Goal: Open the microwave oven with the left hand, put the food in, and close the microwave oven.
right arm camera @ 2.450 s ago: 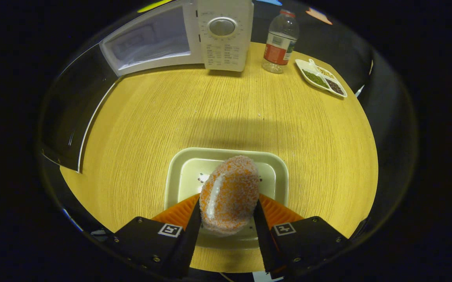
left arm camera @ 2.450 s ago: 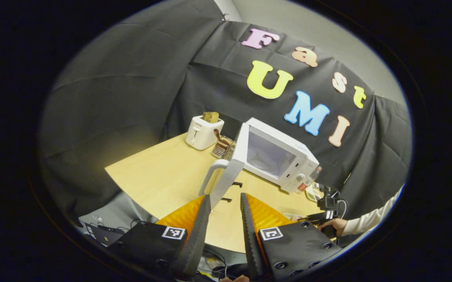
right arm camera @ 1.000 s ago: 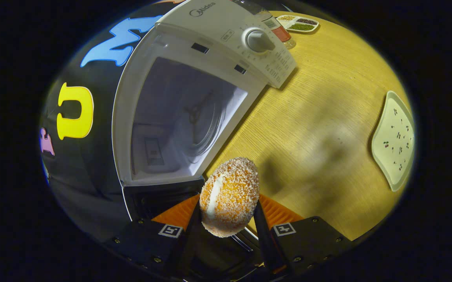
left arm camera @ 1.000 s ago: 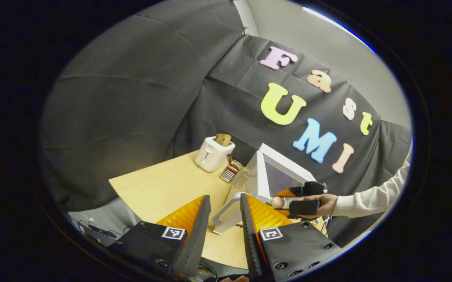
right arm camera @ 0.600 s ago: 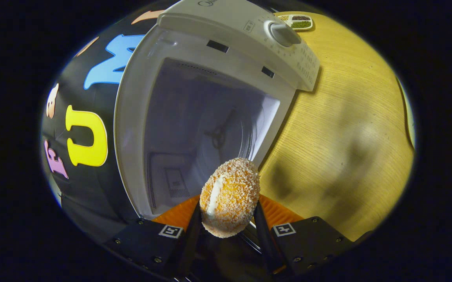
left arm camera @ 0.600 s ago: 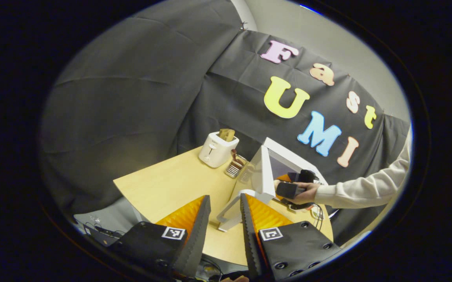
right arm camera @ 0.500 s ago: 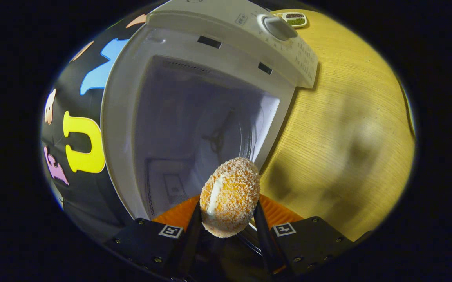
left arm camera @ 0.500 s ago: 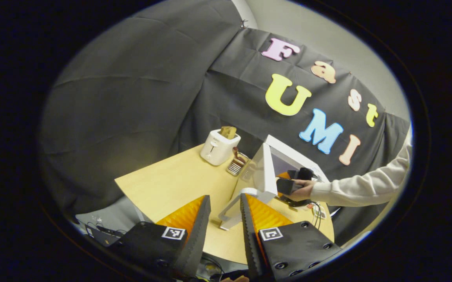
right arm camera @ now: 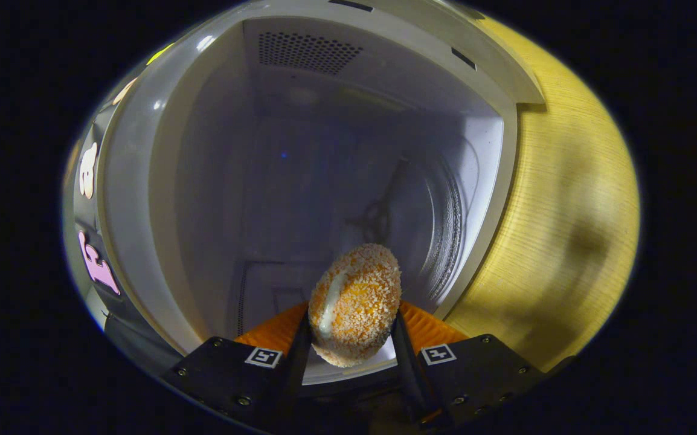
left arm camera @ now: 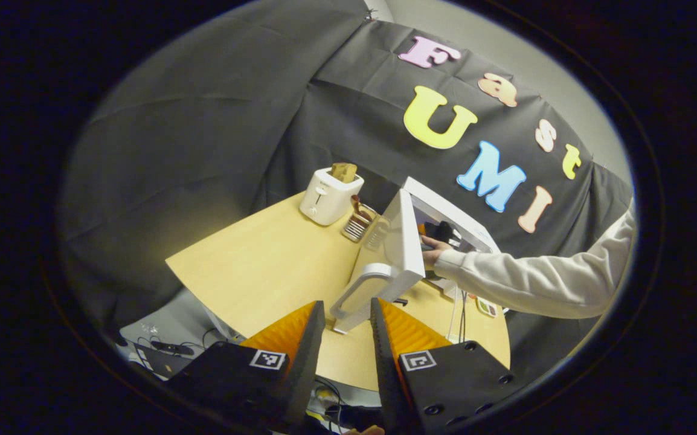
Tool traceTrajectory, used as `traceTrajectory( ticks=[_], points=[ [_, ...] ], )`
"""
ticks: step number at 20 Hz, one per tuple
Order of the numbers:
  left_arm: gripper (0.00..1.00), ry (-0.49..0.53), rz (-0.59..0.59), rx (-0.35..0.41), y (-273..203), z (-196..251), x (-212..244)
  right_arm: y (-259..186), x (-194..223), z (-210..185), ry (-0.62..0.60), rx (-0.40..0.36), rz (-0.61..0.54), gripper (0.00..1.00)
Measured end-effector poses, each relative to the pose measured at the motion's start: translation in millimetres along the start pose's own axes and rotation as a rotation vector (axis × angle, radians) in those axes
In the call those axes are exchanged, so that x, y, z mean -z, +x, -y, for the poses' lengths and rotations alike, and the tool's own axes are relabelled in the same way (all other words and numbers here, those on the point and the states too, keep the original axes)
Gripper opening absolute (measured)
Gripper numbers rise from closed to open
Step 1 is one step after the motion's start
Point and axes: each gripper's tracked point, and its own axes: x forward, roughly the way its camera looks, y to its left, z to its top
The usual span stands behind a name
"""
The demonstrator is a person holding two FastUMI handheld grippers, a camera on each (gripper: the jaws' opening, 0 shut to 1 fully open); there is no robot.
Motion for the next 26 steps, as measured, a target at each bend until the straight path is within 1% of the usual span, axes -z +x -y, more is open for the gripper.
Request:
traceTrajectory(
  ticks=[2,3,4,5,6,7,8,9,11,13,14,16,17,18,19,20,21,22,26],
  points=[
    [0.55,-0.010,-0.010,0.002,1.0,-1.3,1.2,7.9,6.9,7.2,-0.019,0.000,0.003,0.69],
    [0.58,-0.013,-0.011,0.002,0.5,-1.2,0.4,10.9,5.9,4.5,-0.025,-0.009,0.019,0.69],
    [0.55,-0.011,-0.009,0.004,-3.4,-0.4,-0.2,14.4,4.9,2.4,-0.048,-0.012,0.025,0.68],
    [0.55,-0.003,-0.008,0.001,-6.0,-0.9,-0.1,18.6,4.3,-0.9,-0.078,-0.003,0.024,0.68],
    [0.62,0.007,-0.009,-0.002,-7.3,-1.4,0.8,19.6,-0.3,-2.3,-0.114,0.010,0.035,0.69],
    [0.48,0.016,-0.008,-0.005,-9.5,-2.1,1.1,18.7,-6.7,-7.1,-0.149,0.021,0.056,0.68],
    [0.55,0.020,-0.011,-0.007,-10.1,-1.7,2.8,19.3,-18.6,-11.4,-0.164,0.032,0.092,0.68],
    [0.61,0.020,-0.016,-0.014,-10.5,-3.8,4.7,19.7,-22.6,-8.4,-0.171,0.056,0.123,0.75],
    [0.55,0.011,-0.018,-0.025,-12.1,-7.5,5.6,21.9,-27.7,-11.6,-0.175,0.058,0.158,0.76],
    [0.55,0.003,-0.012,-0.027,-9.9,-5.5,5.0,22.3,-28.0,-14.3,-0.149,0.063,0.169,0.76],
    [0.62,0.004,-0.010,-0.025,-9.2,-4.1,4.7,20.6,-28.0,-12.7,-0.135,0.083,0.164,0.77],
    [0.62,0.007,-0.002,-0.019,-12.0,-2.6,4.1,17.2,-31.0,-11.4,-0.148,0.109,0.170,0.80],
    [0.61,0.002,0.003,-0.012,-12.3,-0.2,3.5,11.9,-32.5,-14.4,-0.152,0.107,0.169,0.86],
    [0.61,-0.001,0.006,-0.008,-11.1,1.4,3.2,9.1,-34.2,-15.2,-0.157,0.109,0.162,0.89],
    [0.61,-0.003,0.003,-0.009,-9.5,1.4,5.3,4.2,-36.3,-16.2,-0.161,0.113,0.157,0.89],
    [0.48,-0.003,0.002,-0.012,-10.2,0.7,6.2,2.7,-38.3,-17.4,-0.163,0.110,0.152,0.89],
    [0.62,-0.003,0.006,-0.013,-10.5,1.4,3.9,-0.7,-38.7,-16.4,-0.167,0.117,0.150,0.90],
    [0.62,-0.002,0.014,-0.011,-13.0,3.3,1.7,-1.1,-39.9,-17.3,-0.177,0.111,0.141,0.90],
    [0.61,-0.006,0.072,-0.007,-24.9,5.0,-8.7,-13.2,-37.2,-17.1,-0.209,0.116,0.101,0.94]
  ],
)
